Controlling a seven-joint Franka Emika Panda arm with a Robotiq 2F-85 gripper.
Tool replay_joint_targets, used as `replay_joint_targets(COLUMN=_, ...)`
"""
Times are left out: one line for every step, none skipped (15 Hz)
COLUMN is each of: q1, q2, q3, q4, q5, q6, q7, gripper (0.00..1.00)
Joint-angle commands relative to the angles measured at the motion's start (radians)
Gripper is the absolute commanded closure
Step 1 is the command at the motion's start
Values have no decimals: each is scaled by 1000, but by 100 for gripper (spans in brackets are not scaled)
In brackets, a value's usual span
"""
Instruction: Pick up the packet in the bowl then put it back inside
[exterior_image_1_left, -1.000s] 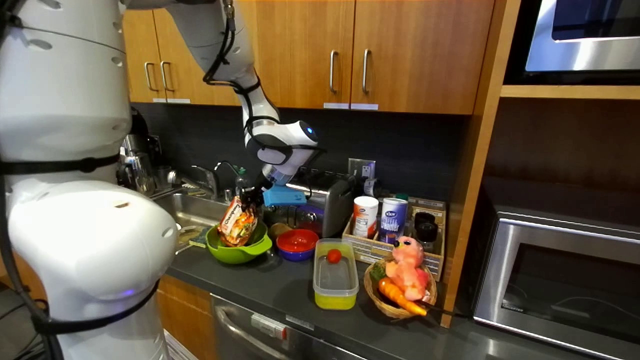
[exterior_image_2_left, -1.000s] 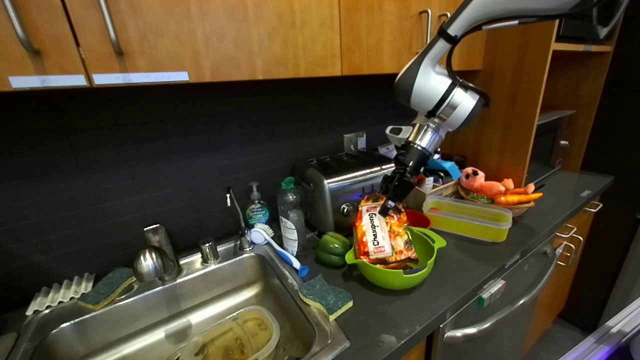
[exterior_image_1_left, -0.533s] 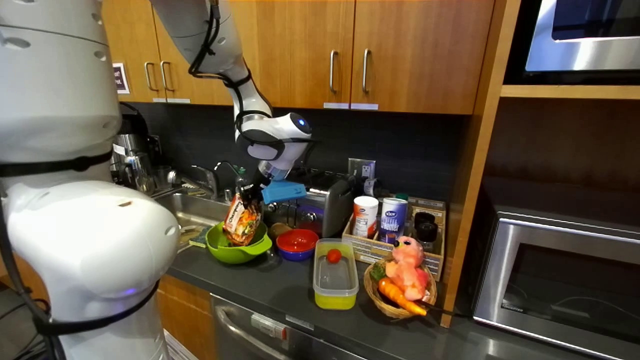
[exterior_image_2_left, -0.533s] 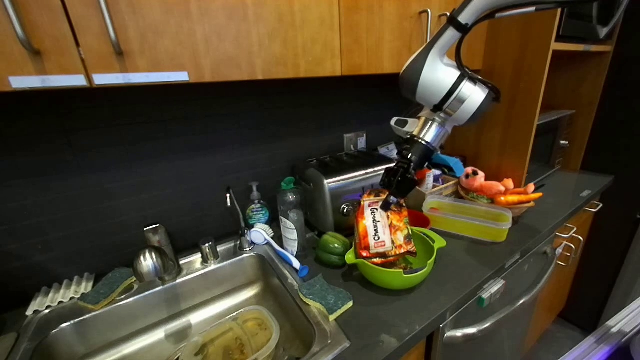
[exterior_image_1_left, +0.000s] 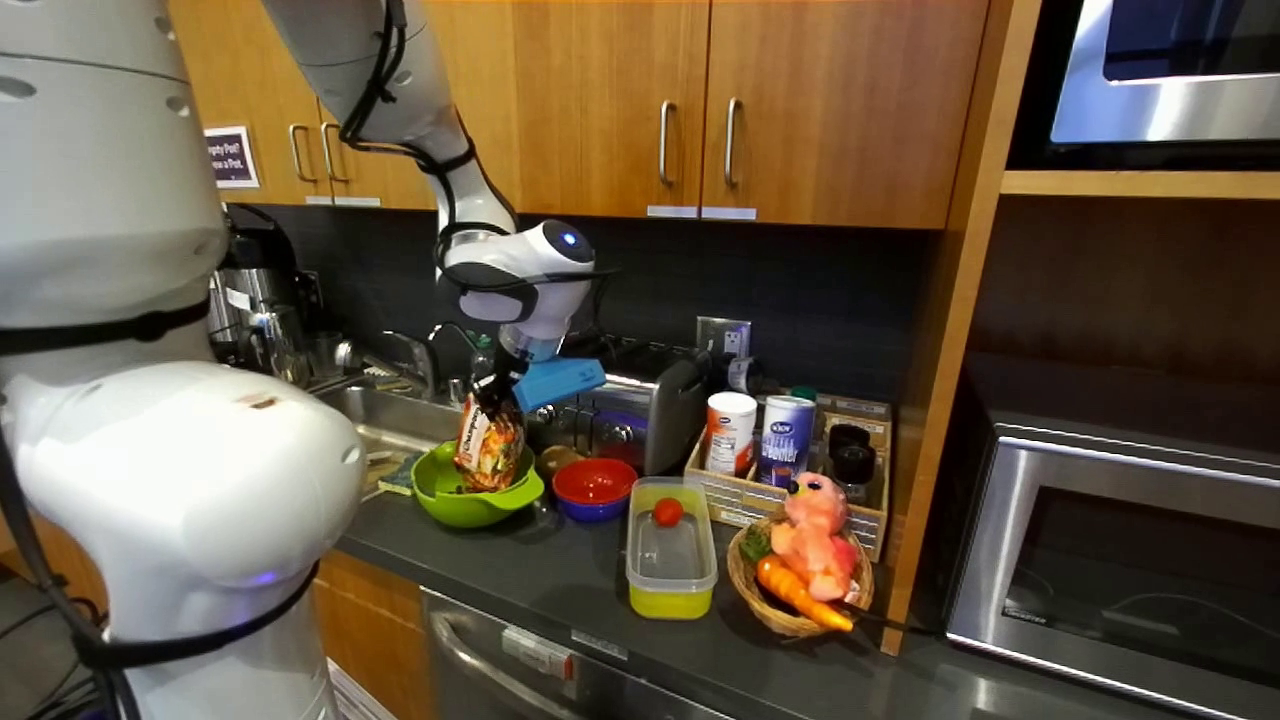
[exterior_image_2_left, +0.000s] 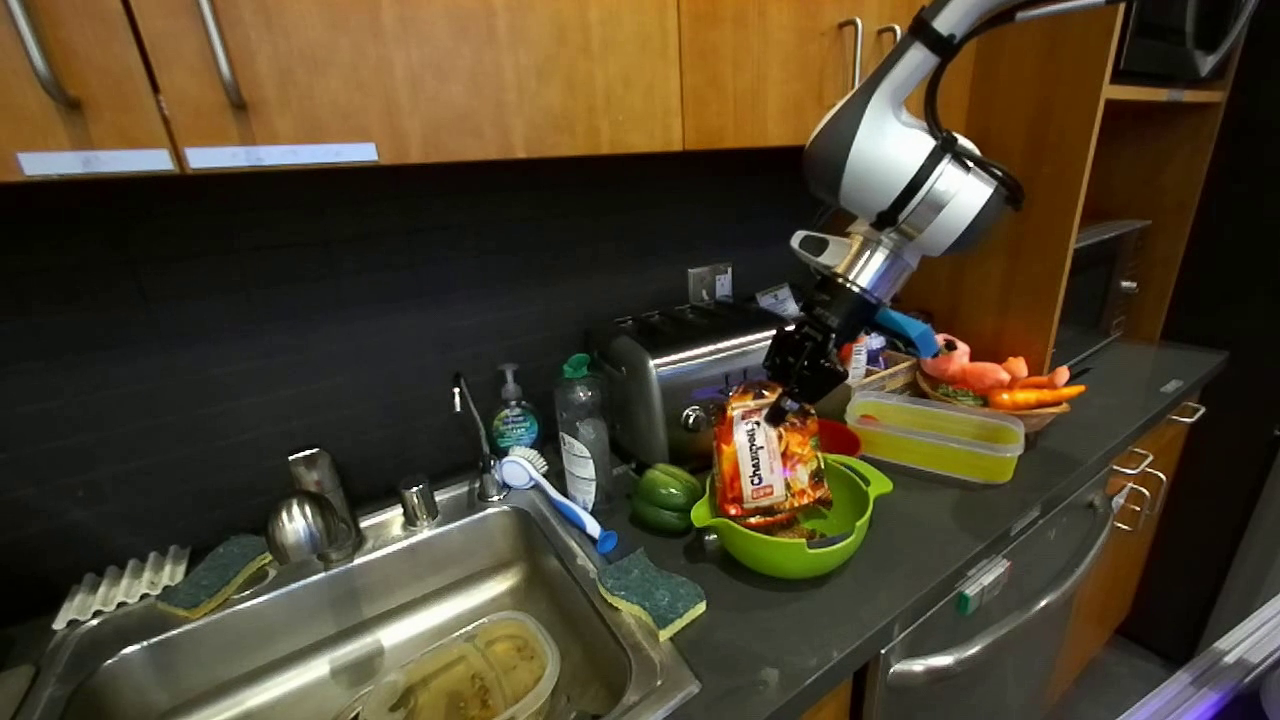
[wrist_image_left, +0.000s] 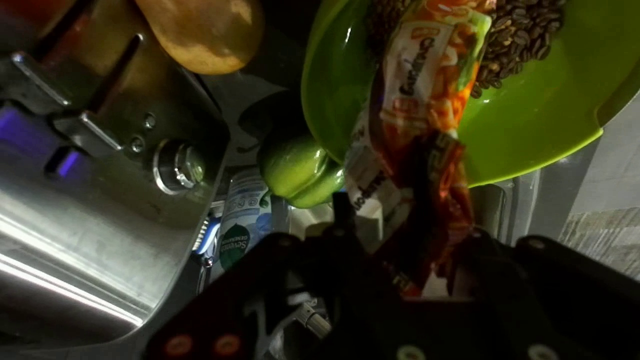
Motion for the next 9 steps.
replay_joint_targets(q1=34, q2=-100, q3=28, q4=-80, q5=86, q6=86, q7=-84, gripper=88)
replay_joint_targets(q1=43, q2=-113, q3=35, q4=-92, q5=117, q6=112, q7=-118, gripper=88)
replay_joint_targets(q1=54, q2=-134, q3=44, q4=-108, q5=146, q6=137, q7=-149, gripper=88)
replay_joint_targets(q1=64, q2=-149, q3=52, q4=-120, q5=172, q6=160, q7=-182, gripper=88)
replay_joint_targets(q1=75, q2=-162, q3=61, q4=-131, q5=196, q6=188, q7=-217, gripper=88)
replay_joint_targets(q1=88, q2=-181, q3=73, q4=-145, q5=214, q6=216, q7=-248, gripper=88)
replay_joint_targets(q1=101, q2=-198, q3=83, q4=-157, q5=237, q6=247, q7=-292, gripper=88)
replay_joint_targets(q1=113, q2=-208, q3=92, q4=-165, q5=258, q6=272, q7=-331, gripper=88)
replay_joint_targets(q1=128, q2=-219, q3=102, q4=-173, q5=282, q6=299, q7=-366, gripper=88)
